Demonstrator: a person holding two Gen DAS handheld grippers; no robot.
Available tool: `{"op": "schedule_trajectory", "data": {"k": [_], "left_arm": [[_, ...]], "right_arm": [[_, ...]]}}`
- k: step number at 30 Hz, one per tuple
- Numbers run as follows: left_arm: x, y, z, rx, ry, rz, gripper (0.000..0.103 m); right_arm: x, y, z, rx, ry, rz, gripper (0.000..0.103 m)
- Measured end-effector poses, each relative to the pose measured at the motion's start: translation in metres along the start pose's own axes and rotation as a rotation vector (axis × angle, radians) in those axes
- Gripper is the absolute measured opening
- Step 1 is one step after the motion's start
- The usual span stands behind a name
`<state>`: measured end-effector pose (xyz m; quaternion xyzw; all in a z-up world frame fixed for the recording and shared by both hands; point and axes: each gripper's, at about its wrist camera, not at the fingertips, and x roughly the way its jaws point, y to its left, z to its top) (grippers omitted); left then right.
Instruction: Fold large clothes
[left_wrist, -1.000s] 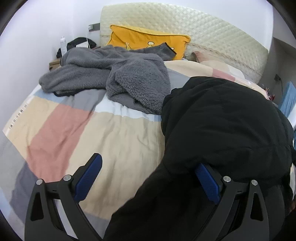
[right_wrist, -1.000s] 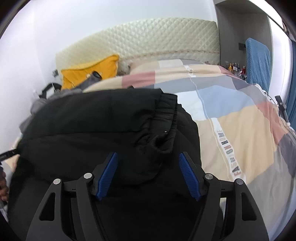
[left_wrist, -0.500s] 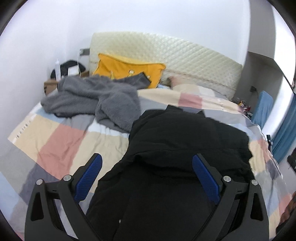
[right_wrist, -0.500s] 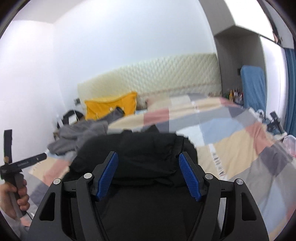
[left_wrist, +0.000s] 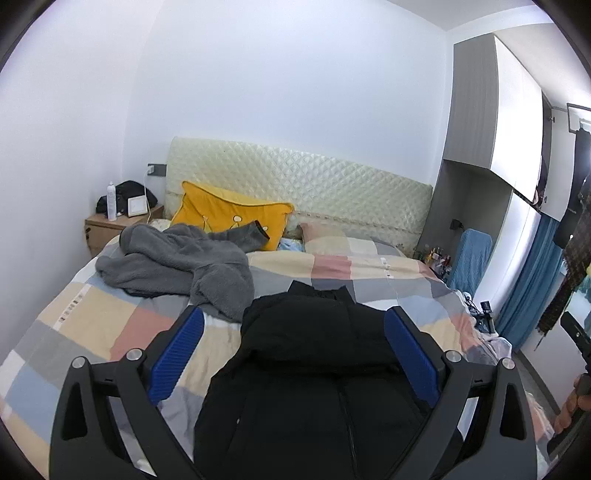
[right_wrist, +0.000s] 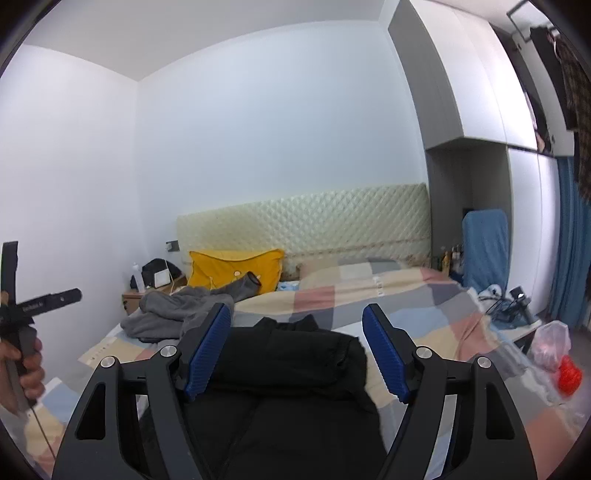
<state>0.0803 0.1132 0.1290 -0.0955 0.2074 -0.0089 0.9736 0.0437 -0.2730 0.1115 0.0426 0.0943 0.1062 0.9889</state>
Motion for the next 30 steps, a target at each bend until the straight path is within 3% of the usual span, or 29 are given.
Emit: {"op": "schedule_trajectory", "data": {"k": [6,10,14,17,23,30], "left_arm": [[-0.038,0.037,0.007,-0.016,0.054,0.044,0.098],[-0.051,0.076,-0.003,-0.052,0.100,0.075,0.098],[-0.043,0.121,-0.028,-0.116,0.172,0.041,0.098],[-0.030,0.149,-0.056,-0.184,0.220,0.009,0.098],[0.021,0.183,-0.122,-0.334,0.349,-0.063,0.097],[0.080,0.199,-0.200,-0.450,0.519,-0.156,0.084]], "right_arm": [[-0.028,-0.023,0.004,-0.033,0.043,0.011,0.073],[-0.029,-0.067,0.001,-0.003,0.147,0.046,0.073],[-0.017,-0.111,-0.019,0.053,0.264,0.039,0.073],[0.000,-0.138,-0.055,0.138,0.362,0.062,0.072],[0.046,-0.160,-0.146,0.282,0.537,0.121,0.051],[0.087,-0.161,-0.244,0.421,0.728,0.188,0.051]]}}
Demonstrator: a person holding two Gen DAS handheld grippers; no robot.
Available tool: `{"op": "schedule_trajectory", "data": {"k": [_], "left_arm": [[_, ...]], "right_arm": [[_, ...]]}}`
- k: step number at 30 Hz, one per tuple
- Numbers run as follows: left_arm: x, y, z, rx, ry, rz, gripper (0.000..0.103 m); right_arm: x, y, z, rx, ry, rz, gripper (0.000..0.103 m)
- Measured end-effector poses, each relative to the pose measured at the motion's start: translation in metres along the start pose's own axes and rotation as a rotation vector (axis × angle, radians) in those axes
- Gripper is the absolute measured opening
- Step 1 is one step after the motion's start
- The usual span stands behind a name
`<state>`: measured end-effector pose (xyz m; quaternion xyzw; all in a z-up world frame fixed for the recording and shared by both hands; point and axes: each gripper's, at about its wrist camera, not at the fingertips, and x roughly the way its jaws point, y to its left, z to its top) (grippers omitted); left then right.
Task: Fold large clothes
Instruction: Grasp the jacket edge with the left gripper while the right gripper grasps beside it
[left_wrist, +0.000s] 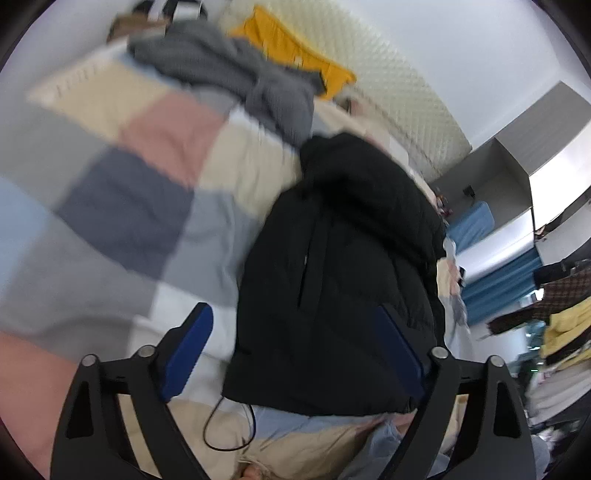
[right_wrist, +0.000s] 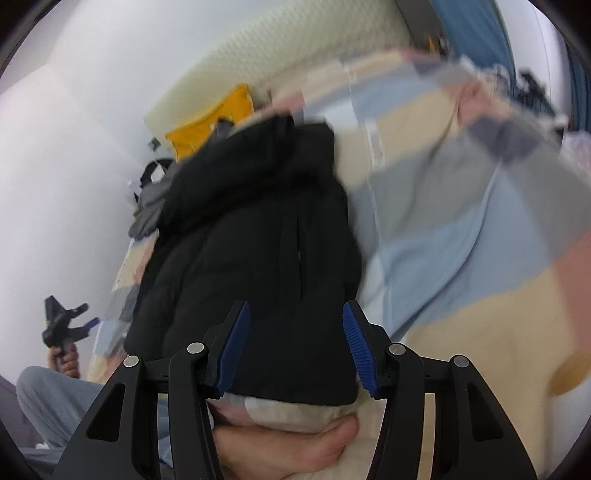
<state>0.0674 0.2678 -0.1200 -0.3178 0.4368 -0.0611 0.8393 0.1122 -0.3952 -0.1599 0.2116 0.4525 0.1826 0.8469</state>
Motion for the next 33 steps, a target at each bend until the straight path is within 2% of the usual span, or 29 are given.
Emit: {"op": "schedule_trajectory", "data": {"k": [2,5,10,12,14,16,18,20,22,24,29,31,33], "left_arm": [[0.019,0.012,-0.008,-0.025,0.045,-0.021,0.080],[0.047,0.031,-0.020,-0.062,0.100,-0.029,0.072],[0.075,0.050,-0.034,-0.100,0.166,-0.046,0.064],[0.084,0.055,-0.036,-0.100,0.183,-0.036,0.063],[0.090,0.057,-0.038,-0.108,0.193,-0.048,0.062],[0.092,0.054,-0.039,-0.119,0.206,-0.100,0.060],[0.091,0.051,-0.040,-0.160,0.224,-0.198,0.048],[0.080,0.039,-0.040,-0.145,0.207,-0.292,0.048],[0.072,0.032,-0.039,-0.140,0.204,-0.334,0.048],[0.069,0.028,-0.036,-0.128,0.210,-0.325,0.048],[0.093,0.043,-0.037,-0.151,0.272,-0.206,0.048],[0.102,0.048,-0.040,-0.163,0.299,-0.193,0.050],[0.106,0.052,-0.046,-0.202,0.305,-0.215,0.054]], "right_arm": [[0.020,-0.009,-0.007,0.028,0.043,0.019,0.051],[0.040,-0.017,-0.012,0.030,0.082,0.010,0.060],[0.072,-0.040,-0.016,0.068,0.131,-0.004,0.061],[0.076,-0.044,-0.014,0.095,0.136,0.028,0.067],[0.075,-0.040,-0.012,0.086,0.138,0.069,0.069],[0.072,-0.034,-0.009,0.077,0.137,0.109,0.069],[0.063,-0.021,-0.009,0.053,0.118,0.161,0.069],[0.054,-0.012,-0.007,0.034,0.095,0.223,0.069],[0.053,-0.009,-0.006,0.031,0.095,0.247,0.070],[0.058,-0.013,-0.008,0.027,0.112,0.238,0.071],[0.080,-0.027,-0.013,0.038,0.175,0.155,0.071],[0.085,-0.025,-0.017,0.034,0.197,0.186,0.071],[0.084,-0.015,-0.017,0.005,0.197,0.227,0.070]]}}
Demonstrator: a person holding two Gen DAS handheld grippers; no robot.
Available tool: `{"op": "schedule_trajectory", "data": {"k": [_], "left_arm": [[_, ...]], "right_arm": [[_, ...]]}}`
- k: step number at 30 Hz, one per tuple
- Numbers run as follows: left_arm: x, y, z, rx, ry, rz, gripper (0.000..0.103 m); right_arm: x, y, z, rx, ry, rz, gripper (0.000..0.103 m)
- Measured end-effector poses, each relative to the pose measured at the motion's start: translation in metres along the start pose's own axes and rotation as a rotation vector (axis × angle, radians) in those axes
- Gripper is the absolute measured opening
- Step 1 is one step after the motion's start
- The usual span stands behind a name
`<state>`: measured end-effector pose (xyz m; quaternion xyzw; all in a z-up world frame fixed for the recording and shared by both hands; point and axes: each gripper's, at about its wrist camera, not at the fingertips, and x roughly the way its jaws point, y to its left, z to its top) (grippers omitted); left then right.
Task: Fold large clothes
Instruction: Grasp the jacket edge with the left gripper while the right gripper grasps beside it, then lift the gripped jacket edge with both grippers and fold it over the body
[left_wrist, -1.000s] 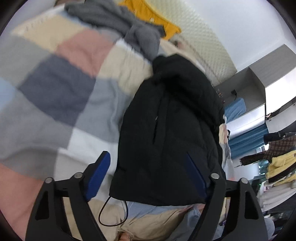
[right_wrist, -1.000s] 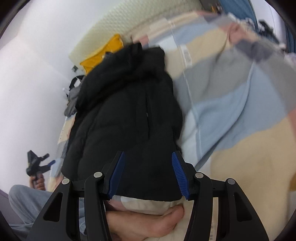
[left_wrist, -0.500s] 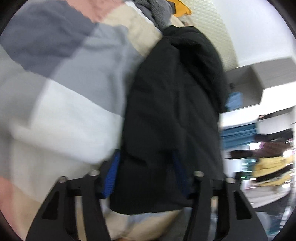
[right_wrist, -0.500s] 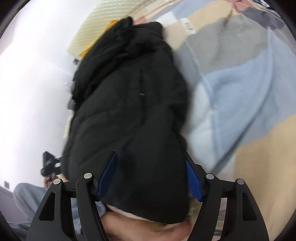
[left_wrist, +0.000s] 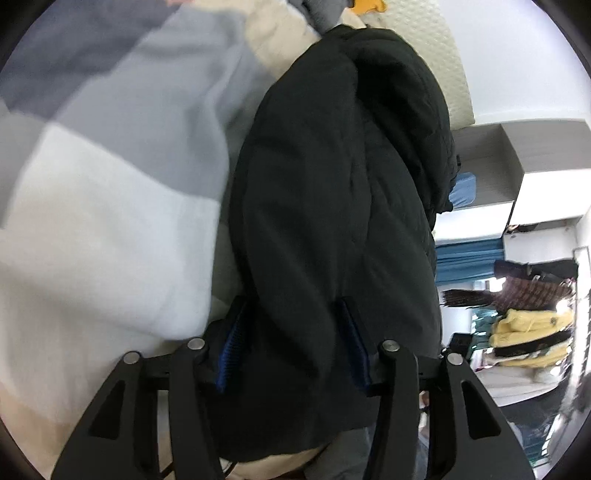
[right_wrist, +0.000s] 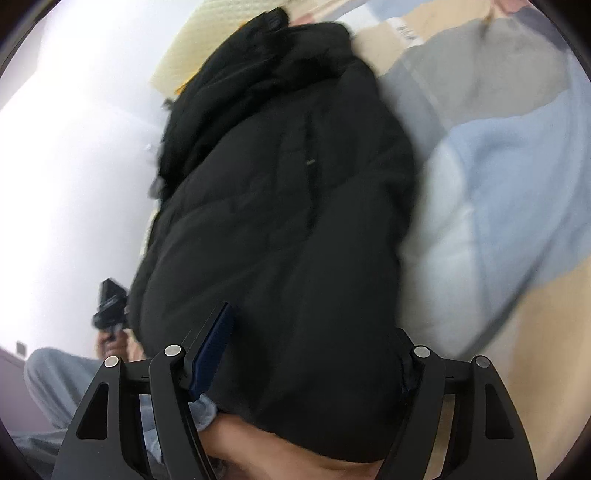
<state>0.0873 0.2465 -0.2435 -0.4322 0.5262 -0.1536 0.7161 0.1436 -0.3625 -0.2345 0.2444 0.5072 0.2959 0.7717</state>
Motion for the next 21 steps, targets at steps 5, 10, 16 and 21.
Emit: {"op": "schedule_trajectory", "data": {"k": [5,10,16,21], "left_arm": [[-0.005,-0.019,-0.010,0.002,-0.007,-0.088,0.054],[-0.017,-0.045,-0.014,0.006,-0.051,-0.071,0.029],[-0.054,-0.084,-0.017,0.008,-0.160,-0.038,0.017],[-0.107,-0.127,-0.014,0.057,-0.270,-0.121,0.016]], "right_arm": [[-0.018,0.028,0.005,-0.078,-0.059,0.002,0.022],[-0.039,0.054,0.013,-0.135,-0.100,-0.012,0.011],[-0.097,0.091,0.018,-0.157,-0.237,0.028,0.009],[-0.141,0.122,0.011,-0.201,-0.310,0.055,0.009]]}}
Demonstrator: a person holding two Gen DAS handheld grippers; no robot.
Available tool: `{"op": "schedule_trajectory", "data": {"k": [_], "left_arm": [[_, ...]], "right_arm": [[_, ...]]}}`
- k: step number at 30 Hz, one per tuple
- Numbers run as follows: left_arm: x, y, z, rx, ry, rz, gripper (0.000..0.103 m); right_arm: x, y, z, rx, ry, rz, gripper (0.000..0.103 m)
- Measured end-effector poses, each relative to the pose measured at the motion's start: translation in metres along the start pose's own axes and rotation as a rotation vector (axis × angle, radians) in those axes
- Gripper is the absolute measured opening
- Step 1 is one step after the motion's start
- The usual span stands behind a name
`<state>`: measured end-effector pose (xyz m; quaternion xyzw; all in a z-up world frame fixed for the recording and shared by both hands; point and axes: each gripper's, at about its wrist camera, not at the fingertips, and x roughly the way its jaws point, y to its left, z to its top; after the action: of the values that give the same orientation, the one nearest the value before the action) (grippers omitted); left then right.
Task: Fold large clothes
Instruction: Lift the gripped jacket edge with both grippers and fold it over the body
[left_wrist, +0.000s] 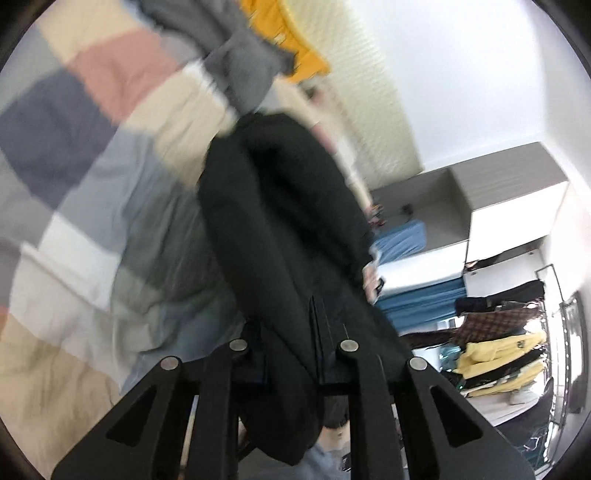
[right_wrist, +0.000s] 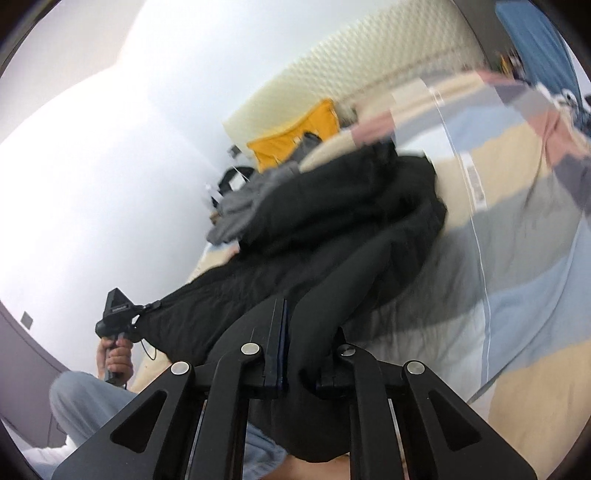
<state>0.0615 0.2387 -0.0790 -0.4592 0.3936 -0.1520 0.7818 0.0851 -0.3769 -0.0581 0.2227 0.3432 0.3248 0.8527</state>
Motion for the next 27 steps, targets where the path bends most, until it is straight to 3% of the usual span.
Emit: {"op": "schedule_trajectory", "data": {"k": [7,17,21,27], "left_arm": [[-0.065,-0.041,0.005,0.053,-0.074,-0.078,0.016],[-0.123,-0.084,-0.019,0.171,-0.084,-0.094,0.016],[-0.127,-0.087,-0.012,0.170,-0.067,-0.067,0.016],[-0.089,-0.077,0.022,0.131,-0.011,-0.022,0.016]], "right_arm": [[-0.078,0.034,0.007,-0.018,-0.124,0.082,0.009],[-0.121,0.120,0.018,-0.136,-0.185,0.080,0.008],[-0.111,0.117,0.022,-0.095,-0.137,0.044,0.008],[-0.083,0.078,0.048,0.043,-0.143,0.018,0.008]]}}
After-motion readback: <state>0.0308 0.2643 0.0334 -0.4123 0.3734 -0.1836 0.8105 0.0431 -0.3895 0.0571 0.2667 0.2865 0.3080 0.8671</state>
